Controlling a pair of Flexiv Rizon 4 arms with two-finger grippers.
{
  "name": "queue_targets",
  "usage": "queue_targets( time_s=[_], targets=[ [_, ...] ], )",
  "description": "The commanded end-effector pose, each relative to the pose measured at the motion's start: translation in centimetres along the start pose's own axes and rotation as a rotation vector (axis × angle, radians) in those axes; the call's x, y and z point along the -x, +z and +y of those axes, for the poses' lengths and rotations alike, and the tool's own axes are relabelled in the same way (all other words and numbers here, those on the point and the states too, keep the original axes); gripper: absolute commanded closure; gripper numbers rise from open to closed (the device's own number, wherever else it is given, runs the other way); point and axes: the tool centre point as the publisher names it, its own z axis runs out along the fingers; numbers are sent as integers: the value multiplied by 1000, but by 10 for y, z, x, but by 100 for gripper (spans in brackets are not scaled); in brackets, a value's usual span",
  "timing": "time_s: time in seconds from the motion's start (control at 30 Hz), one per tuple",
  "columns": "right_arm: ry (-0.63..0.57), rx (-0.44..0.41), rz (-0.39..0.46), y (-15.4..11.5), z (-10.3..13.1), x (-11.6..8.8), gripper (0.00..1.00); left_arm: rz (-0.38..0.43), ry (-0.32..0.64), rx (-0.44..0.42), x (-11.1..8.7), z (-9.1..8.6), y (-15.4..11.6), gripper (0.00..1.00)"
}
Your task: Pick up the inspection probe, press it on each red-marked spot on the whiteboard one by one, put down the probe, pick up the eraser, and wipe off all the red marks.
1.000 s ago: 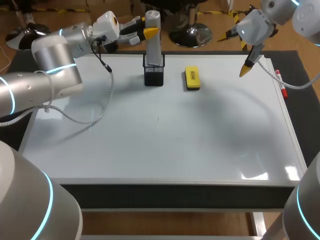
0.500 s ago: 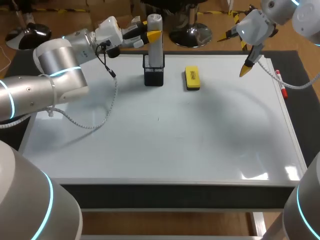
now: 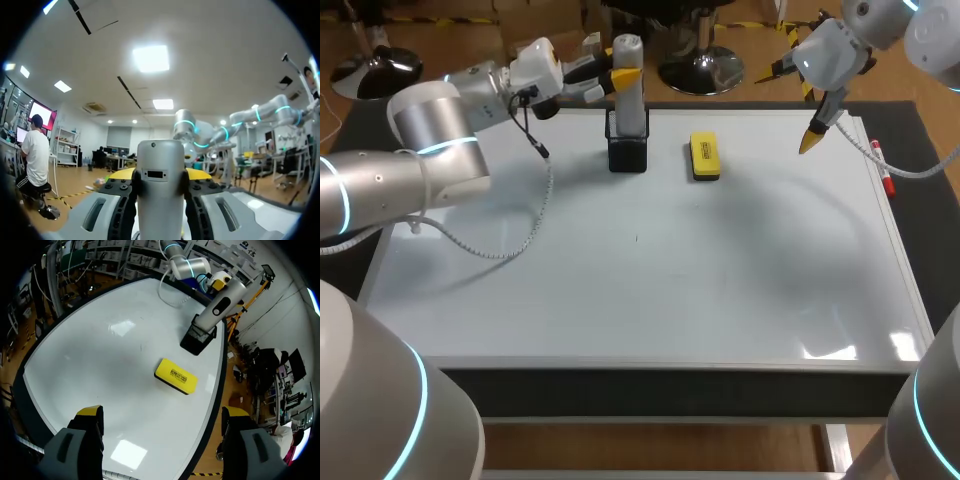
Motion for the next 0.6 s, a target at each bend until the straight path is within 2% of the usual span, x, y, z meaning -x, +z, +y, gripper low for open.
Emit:
queue_targets(
  time_s=[0.03,0.37,0.6],
  targets=[
    [-1,-2,4,0,0,1,0,70,13,-12,7,5,-4,100],
    [-1,-2,4,0,0,1,0,107,12,-30,7,14,-11,100],
    [-1,-2,4,0,0,1,0,139,-11,-20,8,27,-12,100]
  ],
)
